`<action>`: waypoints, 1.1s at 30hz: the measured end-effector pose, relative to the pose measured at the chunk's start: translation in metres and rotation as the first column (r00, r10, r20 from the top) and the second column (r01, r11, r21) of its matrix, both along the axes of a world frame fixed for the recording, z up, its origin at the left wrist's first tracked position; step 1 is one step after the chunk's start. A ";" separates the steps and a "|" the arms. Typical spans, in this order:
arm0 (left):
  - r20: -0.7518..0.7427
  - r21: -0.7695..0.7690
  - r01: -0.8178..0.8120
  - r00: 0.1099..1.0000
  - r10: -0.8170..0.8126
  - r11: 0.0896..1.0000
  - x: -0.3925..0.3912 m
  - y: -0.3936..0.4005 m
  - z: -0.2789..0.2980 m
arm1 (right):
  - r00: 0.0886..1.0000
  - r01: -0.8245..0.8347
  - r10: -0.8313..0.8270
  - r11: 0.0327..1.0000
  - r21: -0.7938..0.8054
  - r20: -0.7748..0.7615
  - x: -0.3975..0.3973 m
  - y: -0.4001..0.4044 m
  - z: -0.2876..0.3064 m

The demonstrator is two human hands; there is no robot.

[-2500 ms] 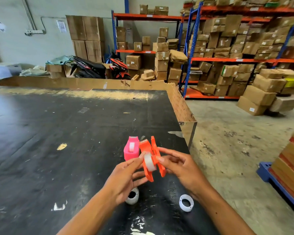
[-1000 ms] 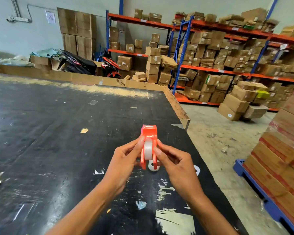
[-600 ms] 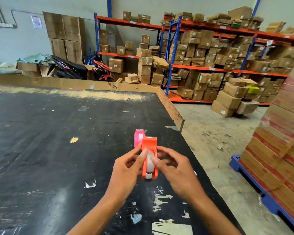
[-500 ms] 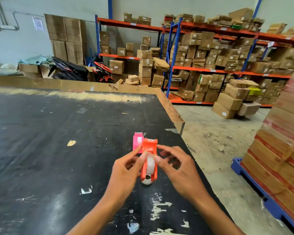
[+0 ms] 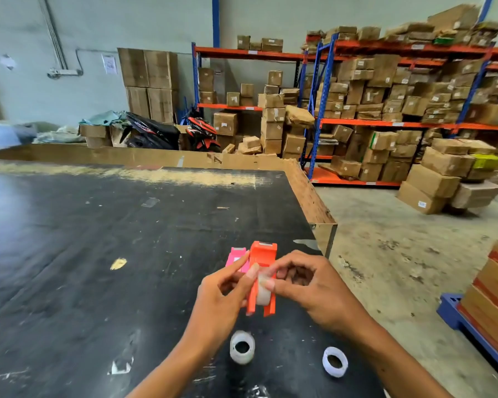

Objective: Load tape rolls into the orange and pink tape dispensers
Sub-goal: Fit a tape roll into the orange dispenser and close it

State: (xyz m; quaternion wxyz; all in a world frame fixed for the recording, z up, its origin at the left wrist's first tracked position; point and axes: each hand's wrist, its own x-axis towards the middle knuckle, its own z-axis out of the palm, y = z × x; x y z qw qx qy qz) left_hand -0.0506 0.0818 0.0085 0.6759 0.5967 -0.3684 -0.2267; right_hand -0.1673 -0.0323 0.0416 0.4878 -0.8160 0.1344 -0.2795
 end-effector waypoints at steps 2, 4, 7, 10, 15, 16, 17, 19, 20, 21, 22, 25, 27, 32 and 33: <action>0.008 0.006 -0.012 1.000 0.011 1.000 -0.001 -0.006 -0.002 | 1.000 -0.003 0.004 1.000 -0.029 0.019 0.000 -0.009 0.000; 0.022 0.026 -0.021 1.000 0.020 0.999 -0.002 -0.010 -0.005 | 0.999 0.011 -0.008 0.998 -0.067 0.047 0.000 -0.019 0.000; 0.056 0.041 -0.009 0.998 0.007 0.999 -0.006 -0.014 -0.007 | 0.990 0.069 -0.059 0.994 -0.081 0.124 0.001 -0.032 0.007; 0.064 0.034 -0.002 0.998 0.000 0.999 -0.007 -0.017 -0.010 | 0.985 0.074 -0.063 0.995 -0.065 0.160 0.002 -0.042 0.014; 0.100 0.015 0.041 0.994 -0.043 0.999 -0.009 -0.019 -0.011 | 0.990 0.048 -0.045 0.999 -0.020 0.134 0.006 -0.055 0.017; 0.116 0.013 0.042 0.992 -0.043 0.999 -0.008 -0.019 -0.010 | 0.991 0.045 -0.047 0.999 0.017 0.124 0.007 -0.056 0.017; 0.130 0.016 0.041 0.991 -0.042 0.999 -0.008 -0.019 -0.011 | 0.993 0.032 -0.040 0.997 0.074 0.111 0.008 -0.057 0.017; 0.166 0.018 0.044 0.985 -0.046 0.999 -0.006 -0.019 -0.012 | 0.997 -0.016 0.001 0.980 0.199 0.076 0.009 -0.060 0.017; 0.181 0.016 0.045 0.982 -0.048 0.999 -0.006 -0.019 -0.013 | 0.998 -0.043 0.030 0.966 0.254 0.055 0.009 -0.062 0.017; 0.193 0.015 0.045 0.980 -0.047 0.999 -0.005 -0.020 -0.014 | 0.998 -0.061 0.053 0.953 0.298 0.034 0.010 -0.064 0.016; 0.201 0.014 0.044 0.979 -0.046 0.999 -0.004 -0.021 -0.016 | 0.998 -0.069 0.067 0.942 0.329 0.016 0.010 -0.066 0.015; 0.197 0.029 0.047 0.979 -0.052 0.998 -0.003 -0.025 -0.021 | 0.998 -0.027 0.043 0.929 0.369 -0.034 0.014 -0.069 0.009; 0.156 0.059 0.040 0.987 -0.049 0.997 -0.004 -0.029 -0.023 | 0.997 0.021 0.008 0.924 0.382 -0.074 0.019 -0.073 0.003; -0.092 0.158 -0.027 0.995 0.042 0.987 0.005 -0.058 -0.021 | 0.982 0.186 -0.146 0.870 0.456 -0.121 0.023 -0.087 -0.026; -0.120 0.173 -0.036 0.991 0.058 0.984 0.009 -0.065 -0.021 | 0.977 0.210 -0.169 0.869 0.449 -0.130 0.024 -0.089 -0.034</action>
